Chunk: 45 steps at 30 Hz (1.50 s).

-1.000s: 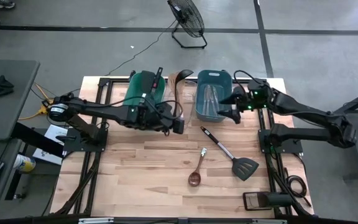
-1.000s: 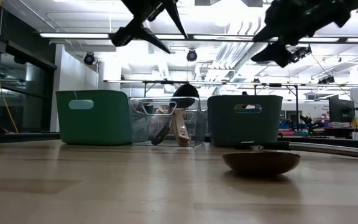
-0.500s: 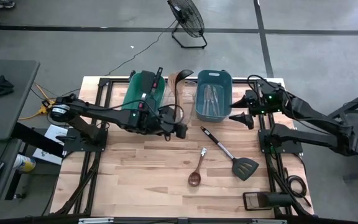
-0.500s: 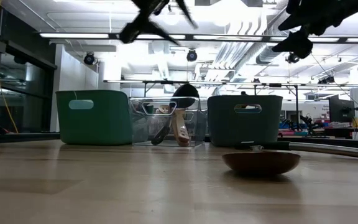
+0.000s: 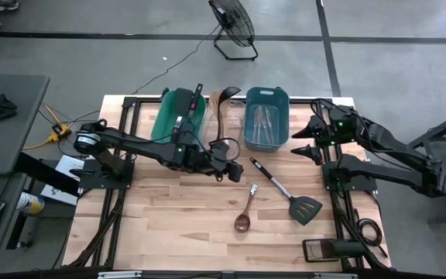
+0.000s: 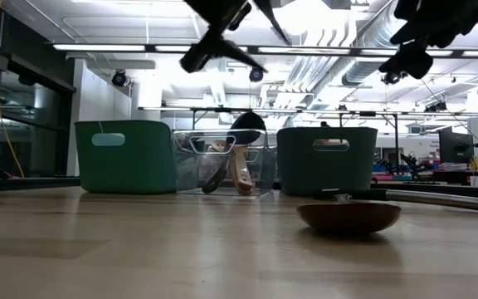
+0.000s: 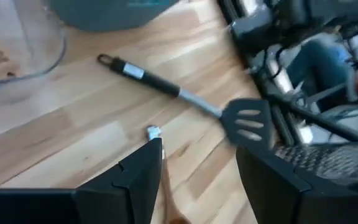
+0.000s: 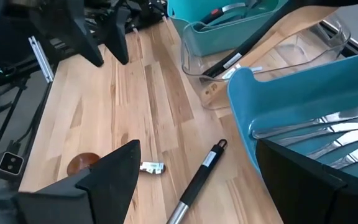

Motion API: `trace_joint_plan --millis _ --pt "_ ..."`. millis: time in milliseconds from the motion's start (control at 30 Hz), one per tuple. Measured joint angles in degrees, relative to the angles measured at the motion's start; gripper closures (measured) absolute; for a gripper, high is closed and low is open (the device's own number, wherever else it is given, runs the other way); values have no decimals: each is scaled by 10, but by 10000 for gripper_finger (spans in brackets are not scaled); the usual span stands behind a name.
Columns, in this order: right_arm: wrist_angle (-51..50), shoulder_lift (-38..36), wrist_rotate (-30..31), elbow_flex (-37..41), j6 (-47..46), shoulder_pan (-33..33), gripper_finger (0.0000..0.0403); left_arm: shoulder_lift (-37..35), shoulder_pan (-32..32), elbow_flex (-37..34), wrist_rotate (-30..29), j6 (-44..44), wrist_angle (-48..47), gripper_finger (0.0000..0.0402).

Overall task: Pick & Place Kitchen Items
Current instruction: Put the black slotted spatula into the transparent bin

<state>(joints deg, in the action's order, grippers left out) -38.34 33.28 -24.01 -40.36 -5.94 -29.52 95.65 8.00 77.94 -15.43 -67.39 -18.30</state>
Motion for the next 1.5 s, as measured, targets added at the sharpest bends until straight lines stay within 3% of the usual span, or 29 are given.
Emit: trace_joint_plan --millis 100,333,600,900,1500 --pt "-5 -5 0 0 1 0 92 26 3 36 5 15 1 204" --pt "-12 -9 1 0 2 0 92 87 4 134 42 27 -92 228" --pt "-23 -10 1 0 4 0 92 134 6 200 88 17 -136 231" --pt "-42 -11 20 0 13 0 92 134 15 201 91 -38 -217 231" --pt "-59 -11 52 0 -15 0 92 174 22 200 115 -43 -210 231"
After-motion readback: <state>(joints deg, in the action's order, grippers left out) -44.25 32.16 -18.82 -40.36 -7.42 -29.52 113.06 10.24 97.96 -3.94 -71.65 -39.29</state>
